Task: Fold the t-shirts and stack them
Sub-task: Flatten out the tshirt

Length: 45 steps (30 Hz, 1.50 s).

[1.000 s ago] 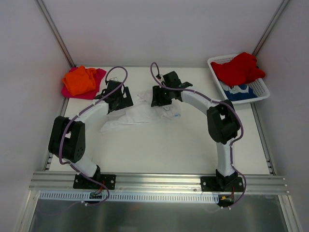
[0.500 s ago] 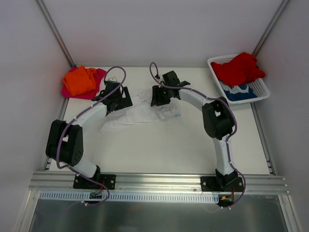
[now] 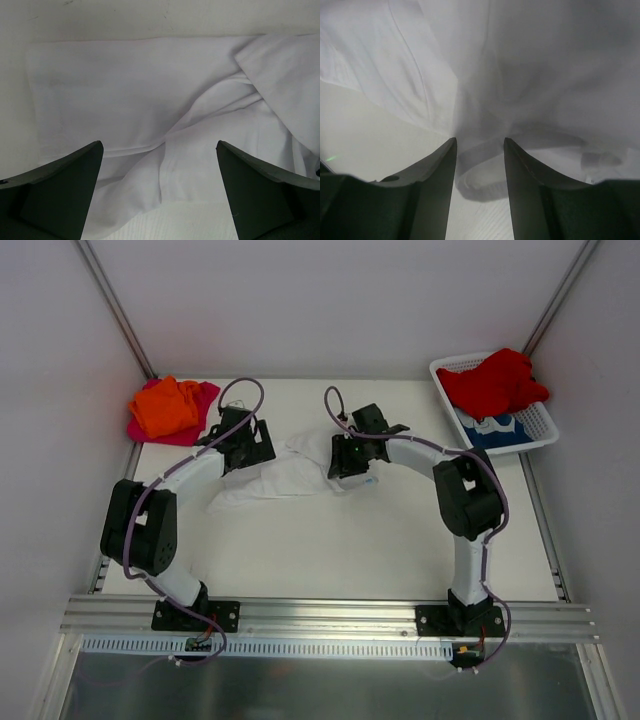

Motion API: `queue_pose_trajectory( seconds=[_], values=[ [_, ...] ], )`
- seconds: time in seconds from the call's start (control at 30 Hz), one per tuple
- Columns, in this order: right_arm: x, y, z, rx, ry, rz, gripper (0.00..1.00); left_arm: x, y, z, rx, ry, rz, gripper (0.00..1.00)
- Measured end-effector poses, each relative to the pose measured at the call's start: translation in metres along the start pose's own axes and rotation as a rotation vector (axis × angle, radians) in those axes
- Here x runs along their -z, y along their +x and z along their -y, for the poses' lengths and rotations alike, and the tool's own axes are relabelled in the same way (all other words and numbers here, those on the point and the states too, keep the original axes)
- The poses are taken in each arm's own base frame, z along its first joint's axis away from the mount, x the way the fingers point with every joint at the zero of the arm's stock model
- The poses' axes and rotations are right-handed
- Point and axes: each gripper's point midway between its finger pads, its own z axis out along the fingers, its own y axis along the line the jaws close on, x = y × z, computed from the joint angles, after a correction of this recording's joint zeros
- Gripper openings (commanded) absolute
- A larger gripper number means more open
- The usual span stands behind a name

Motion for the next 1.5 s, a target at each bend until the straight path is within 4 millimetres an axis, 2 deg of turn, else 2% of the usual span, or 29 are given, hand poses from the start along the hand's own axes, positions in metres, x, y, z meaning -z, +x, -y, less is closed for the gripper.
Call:
queue_pose_trajectory(
  seconds=[0.2, 0.43, 0.57, 0.73, 0.87, 1.0, 1.27, 1.33, 1.5],
  values=[
    [0.013, 0.025, 0.001, -0.018, 0.006, -0.008, 0.48, -0.029, -0.003, 0.005, -0.015, -0.012, -0.036, 0.98],
    [0.019, 0.028, 0.000, -0.016, 0.011, 0.002, 0.51, -0.071, 0.010, 0.004, -0.033, -0.041, -0.100, 0.98],
    [0.025, 0.030, -0.001, -0.012, 0.013, 0.008, 0.52, -0.082, -0.001, 0.011, -0.035, -0.024, -0.071, 0.98],
    [0.023, 0.034, 0.004, -0.013, 0.027, 0.004, 0.52, -0.085, -0.006, 0.015, -0.033, -0.013, -0.055, 0.98],
    [0.008, 0.037, 0.010, -0.020, 0.031, -0.006, 0.52, -0.085, -0.007, 0.014, -0.031, -0.013, -0.054, 0.99],
    [0.000, 0.033, 0.006, -0.030, -0.006, 0.005, 0.52, -0.084, -0.008, 0.014, -0.030, -0.007, -0.053, 0.99],
    [-0.002, 0.033, 0.001, -0.037, -0.045, 0.024, 0.52, -0.078, -0.013, 0.011, -0.029, 0.004, -0.046, 0.99],
    [0.003, 0.043, 0.001, -0.039, -0.051, 0.034, 0.51, -0.076, -0.015, 0.012, -0.027, 0.008, -0.043, 0.99],
    [0.030, 0.091, 0.005, -0.055, -0.026, 0.019, 0.52, -0.076, -0.017, 0.007, -0.020, 0.004, -0.041, 0.99]
  ],
)
